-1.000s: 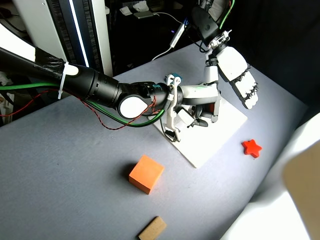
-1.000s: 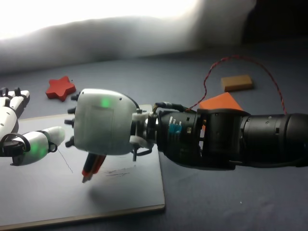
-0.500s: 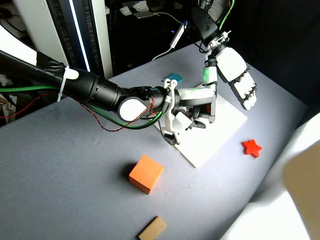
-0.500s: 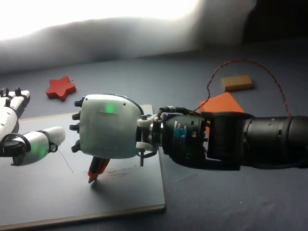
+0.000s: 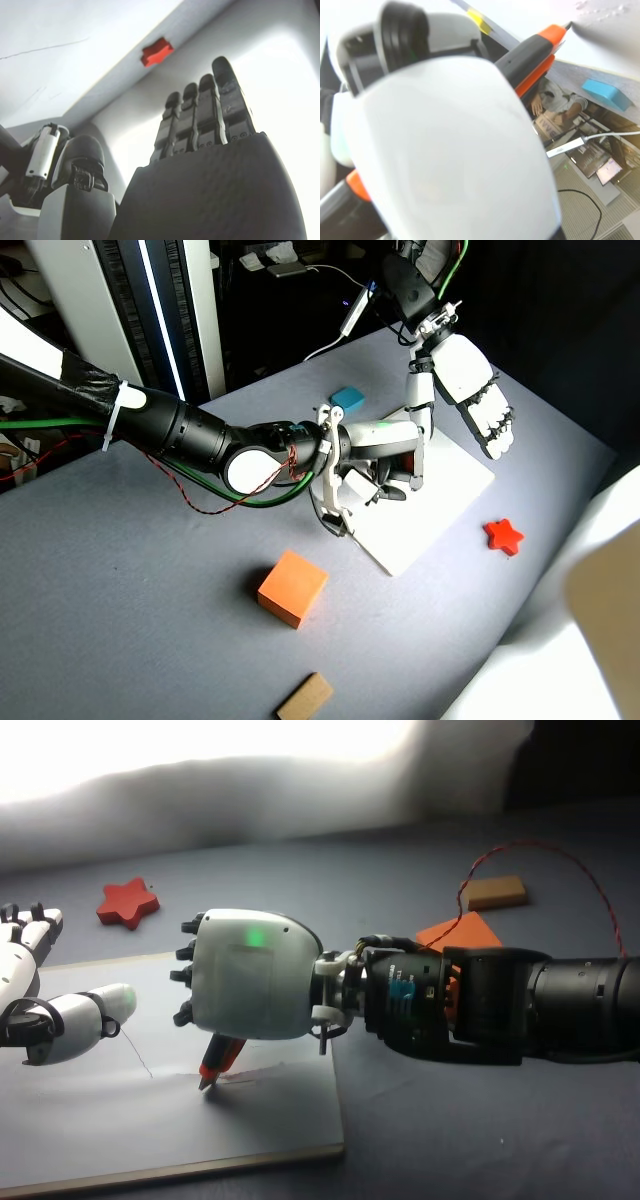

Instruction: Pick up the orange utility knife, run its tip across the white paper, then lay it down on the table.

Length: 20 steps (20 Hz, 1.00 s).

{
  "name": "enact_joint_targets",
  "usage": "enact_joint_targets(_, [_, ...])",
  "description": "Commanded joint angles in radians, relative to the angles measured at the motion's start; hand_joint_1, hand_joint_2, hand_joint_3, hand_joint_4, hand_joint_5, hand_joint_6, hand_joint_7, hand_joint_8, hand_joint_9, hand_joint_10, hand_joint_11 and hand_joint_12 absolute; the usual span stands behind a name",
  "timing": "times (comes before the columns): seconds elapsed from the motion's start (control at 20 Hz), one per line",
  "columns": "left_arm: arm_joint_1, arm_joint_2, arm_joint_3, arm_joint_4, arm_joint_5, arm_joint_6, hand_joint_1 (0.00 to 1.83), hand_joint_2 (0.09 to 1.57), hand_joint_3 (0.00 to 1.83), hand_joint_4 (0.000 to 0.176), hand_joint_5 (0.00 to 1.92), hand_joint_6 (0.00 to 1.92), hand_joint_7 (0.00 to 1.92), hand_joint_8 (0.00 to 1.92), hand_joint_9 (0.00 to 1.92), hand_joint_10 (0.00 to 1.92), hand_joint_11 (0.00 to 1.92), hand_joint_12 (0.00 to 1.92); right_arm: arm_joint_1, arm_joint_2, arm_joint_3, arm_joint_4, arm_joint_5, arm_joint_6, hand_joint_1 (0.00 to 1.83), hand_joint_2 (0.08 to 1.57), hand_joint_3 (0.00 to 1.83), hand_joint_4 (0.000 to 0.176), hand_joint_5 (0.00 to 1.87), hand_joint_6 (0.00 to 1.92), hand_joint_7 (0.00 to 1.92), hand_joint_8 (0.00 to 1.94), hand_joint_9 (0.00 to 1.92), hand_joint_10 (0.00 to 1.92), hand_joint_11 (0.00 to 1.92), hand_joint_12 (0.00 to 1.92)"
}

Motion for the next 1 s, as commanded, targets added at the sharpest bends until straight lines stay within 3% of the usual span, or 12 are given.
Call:
enact_joint_targets(0.0, [-0.004,0.001,0.002,0.053,-0.091,0.004,0.0,1.24,0.0,0.0,0.0,0.0,0.0,0.0,0.02,0.01,0.0,0.47,0.007,0.014,0.016,0.011,0.081,-0.029,1.49,1.07,0.49,0.176,1.27,1.92,1.49,1.94,1.6,1.92,1.67,1.92])
enact_joint_targets(0.65, [-0.004,0.0,0.001,0.053,-0.091,0.005,0.0,1.23,0.0,0.0,0.0,0.0,0.01,0.0,0.03,0.0,0.0,0.5,0.023,0.039,0.027,0.033,0.121,-0.008,1.5,1.05,0.49,0.176,1.28,1.92,1.49,1.94,1.6,1.92,1.68,1.92])
enact_joint_targets(0.95, [-0.004,0.0,0.0,0.068,-0.079,0.007,0.0,1.24,0.0,0.0,0.0,0.0,0.0,0.0,0.03,0.01,0.0,0.48,0.048,0.139,-0.152,0.272,0.059,-0.023,1.48,1.04,0.53,0.176,1.27,1.92,1.49,1.94,1.6,1.92,1.68,1.92])
